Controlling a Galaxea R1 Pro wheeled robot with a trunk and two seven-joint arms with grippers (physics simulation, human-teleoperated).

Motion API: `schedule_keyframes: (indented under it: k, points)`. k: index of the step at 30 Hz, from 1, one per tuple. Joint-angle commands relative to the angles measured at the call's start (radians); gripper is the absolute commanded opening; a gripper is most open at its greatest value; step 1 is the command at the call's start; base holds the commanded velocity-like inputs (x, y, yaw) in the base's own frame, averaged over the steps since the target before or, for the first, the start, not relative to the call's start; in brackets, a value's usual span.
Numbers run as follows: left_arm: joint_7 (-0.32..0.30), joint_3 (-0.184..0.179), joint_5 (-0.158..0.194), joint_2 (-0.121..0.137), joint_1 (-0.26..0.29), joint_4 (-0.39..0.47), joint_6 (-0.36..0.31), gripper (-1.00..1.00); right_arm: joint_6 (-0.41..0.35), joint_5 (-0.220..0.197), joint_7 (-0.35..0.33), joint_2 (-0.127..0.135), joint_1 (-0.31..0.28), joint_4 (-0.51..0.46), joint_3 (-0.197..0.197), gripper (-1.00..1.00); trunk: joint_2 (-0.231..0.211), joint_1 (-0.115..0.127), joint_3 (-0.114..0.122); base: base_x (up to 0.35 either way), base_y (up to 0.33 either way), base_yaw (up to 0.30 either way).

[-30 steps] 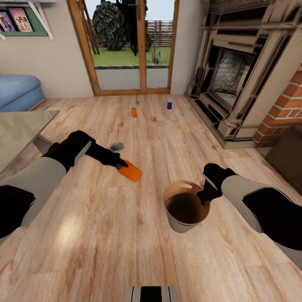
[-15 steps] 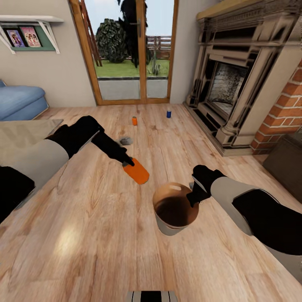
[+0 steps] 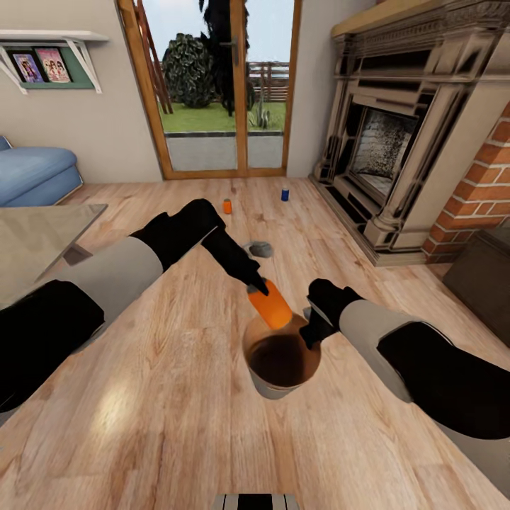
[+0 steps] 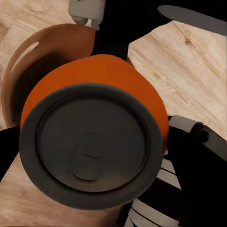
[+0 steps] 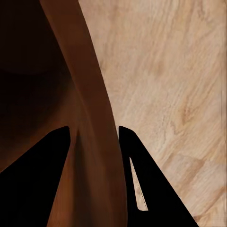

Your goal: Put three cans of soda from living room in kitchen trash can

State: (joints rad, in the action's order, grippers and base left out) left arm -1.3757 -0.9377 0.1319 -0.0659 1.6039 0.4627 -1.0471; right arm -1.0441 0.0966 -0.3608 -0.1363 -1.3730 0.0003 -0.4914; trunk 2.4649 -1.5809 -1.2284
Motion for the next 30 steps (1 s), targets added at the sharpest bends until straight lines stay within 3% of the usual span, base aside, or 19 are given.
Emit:
schedule_keyframes:
  k: [1, 10, 13, 19, 30]
  points:
    - [0.017, 0.001, 0.001, -0.005, -0.001, 0.000, 0.000, -1.00, -0.003, -0.021, 0.000, -0.005, 0.000, -0.002, 0.022, -1.00, 0.000, 0.000, 0.000, 0.000, 0.000, 0.000]
    - [0.155, -0.001, -0.001, -0.035, -0.016, 0.000, 0.000, -1.00, -0.003, -0.021, 0.003, -0.022, 0.000, -0.018, 0.021, -1.00, 0.000, 0.000, 0.000, 0.000, 0.000, 0.000]
    - [0.194, -0.004, -0.021, -0.046, -0.053, 0.002, 0.000, -1.00, -0.003, -0.021, 0.003, -0.027, 0.000, -0.020, 0.021, -1.00, 0.000, 0.000, 0.000, 0.000, 0.000, 0.000]
    - [0.217, -0.005, -0.078, -0.054, -0.103, 0.004, 0.000, -1.00, -0.003, -0.021, 0.003, -0.029, 0.000, -0.036, 0.021, -1.00, 0.000, 0.000, 0.000, 0.000, 0.000, 0.000]
    - [0.224, -0.005, -0.097, -0.066, -0.143, 0.010, 0.000, -1.00, -0.003, -0.022, 0.003, -0.031, 0.000, -0.047, 0.021, -1.00, 0.000, 0.000, 0.000, 0.000, 0.000, 0.000]
